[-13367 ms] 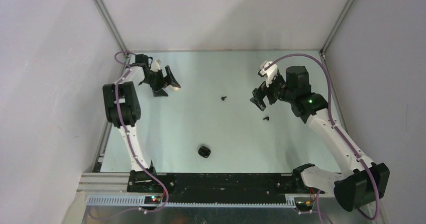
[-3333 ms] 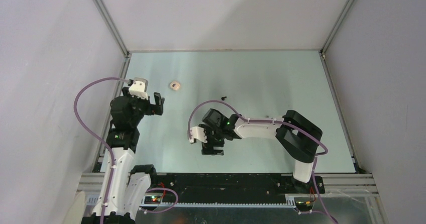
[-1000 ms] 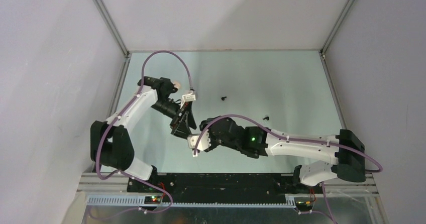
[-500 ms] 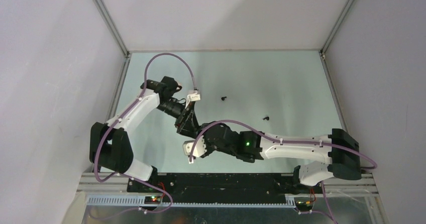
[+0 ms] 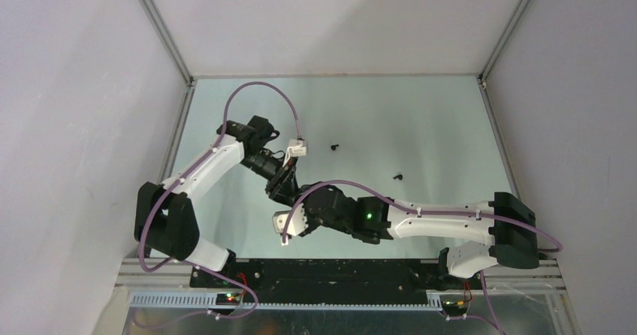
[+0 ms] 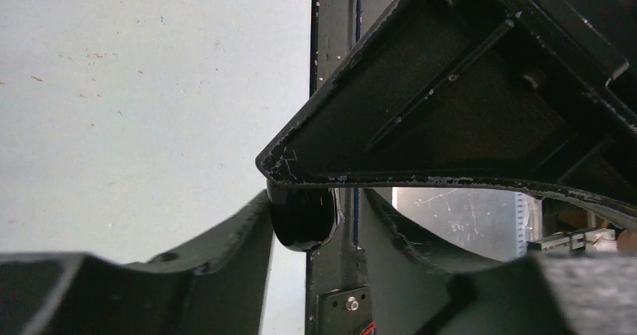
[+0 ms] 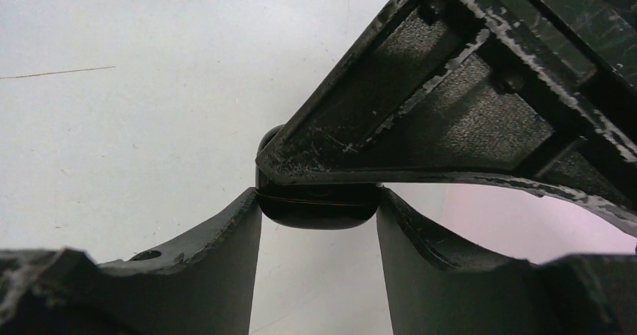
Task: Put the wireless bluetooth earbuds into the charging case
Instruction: Pick up the charging case at the center of the board.
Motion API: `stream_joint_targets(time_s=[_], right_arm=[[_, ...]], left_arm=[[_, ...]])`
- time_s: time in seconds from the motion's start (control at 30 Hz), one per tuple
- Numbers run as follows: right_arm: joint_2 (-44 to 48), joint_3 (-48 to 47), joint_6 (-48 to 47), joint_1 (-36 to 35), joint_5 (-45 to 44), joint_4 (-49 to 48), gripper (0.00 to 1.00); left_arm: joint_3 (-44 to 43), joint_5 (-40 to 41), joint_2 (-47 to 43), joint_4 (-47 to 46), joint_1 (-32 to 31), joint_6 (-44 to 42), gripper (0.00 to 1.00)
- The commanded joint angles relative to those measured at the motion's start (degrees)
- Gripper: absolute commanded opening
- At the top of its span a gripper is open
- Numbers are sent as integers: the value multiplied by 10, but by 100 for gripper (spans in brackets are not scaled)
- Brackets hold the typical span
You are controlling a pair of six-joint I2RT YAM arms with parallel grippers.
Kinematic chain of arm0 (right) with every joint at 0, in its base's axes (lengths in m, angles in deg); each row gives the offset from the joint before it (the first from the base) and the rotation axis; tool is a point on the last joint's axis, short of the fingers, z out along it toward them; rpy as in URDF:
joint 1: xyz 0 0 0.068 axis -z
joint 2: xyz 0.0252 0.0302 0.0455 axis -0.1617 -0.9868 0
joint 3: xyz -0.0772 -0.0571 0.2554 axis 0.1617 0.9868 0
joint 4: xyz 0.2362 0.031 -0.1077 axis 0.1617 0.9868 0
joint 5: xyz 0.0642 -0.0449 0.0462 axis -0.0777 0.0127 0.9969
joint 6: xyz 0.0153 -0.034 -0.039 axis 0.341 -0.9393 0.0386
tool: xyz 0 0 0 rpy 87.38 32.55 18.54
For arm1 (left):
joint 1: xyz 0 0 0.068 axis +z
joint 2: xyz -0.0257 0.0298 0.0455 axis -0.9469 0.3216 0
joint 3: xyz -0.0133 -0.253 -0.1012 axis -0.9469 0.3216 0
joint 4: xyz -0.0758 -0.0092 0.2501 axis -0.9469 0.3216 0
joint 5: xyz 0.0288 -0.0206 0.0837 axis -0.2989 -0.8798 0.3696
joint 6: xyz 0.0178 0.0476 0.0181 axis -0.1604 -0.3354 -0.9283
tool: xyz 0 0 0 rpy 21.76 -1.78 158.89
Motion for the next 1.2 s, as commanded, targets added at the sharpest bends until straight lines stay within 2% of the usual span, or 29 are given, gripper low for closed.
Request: stream_joint_targets(time_s=[0.0, 0.27, 0.4, 0.47, 0.53, 0.57, 0.63, 0.77, 0.87, 1.07, 1.17], right_arm=[[4, -6, 7, -4, -11, -26, 44], [4, -6, 8, -7, -15, -29, 45], [2, -6, 8, -10, -23, -33, 52], [3, -6, 11, -10, -27, -36, 62], [5, -6, 15, -10, -27, -35, 75], [6, -6, 17, -8, -25, -31, 85], [17, -6, 28, -2, -8, -18, 97], [60, -25, 78, 30, 83, 50, 99], [84, -48, 121, 65, 203, 98, 99], [139, -95, 153, 173, 415, 206, 99], [158, -129, 177, 230, 503, 230, 99]], left_arm=[[2, 4, -11, -5, -5, -3, 47], [-3, 1, -5, 5, -6, -14, 17], [-4, -1, -5, 9, -6, -20, 7], [-4, -1, -6, 10, -6, -23, 4], [-3, 0, -9, 9, -6, -24, 3], [-2, 1, -11, 7, -6, -24, 3], [-1, 3, -16, 4, -6, -23, 3], [2, 8, -36, -6, -6, -18, 3], [6, 16, -56, -24, -5, -4, 4], [-6, 50, -105, -72, -5, 49, 3], [-30, 101, -147, -92, -4, 72, 4]])
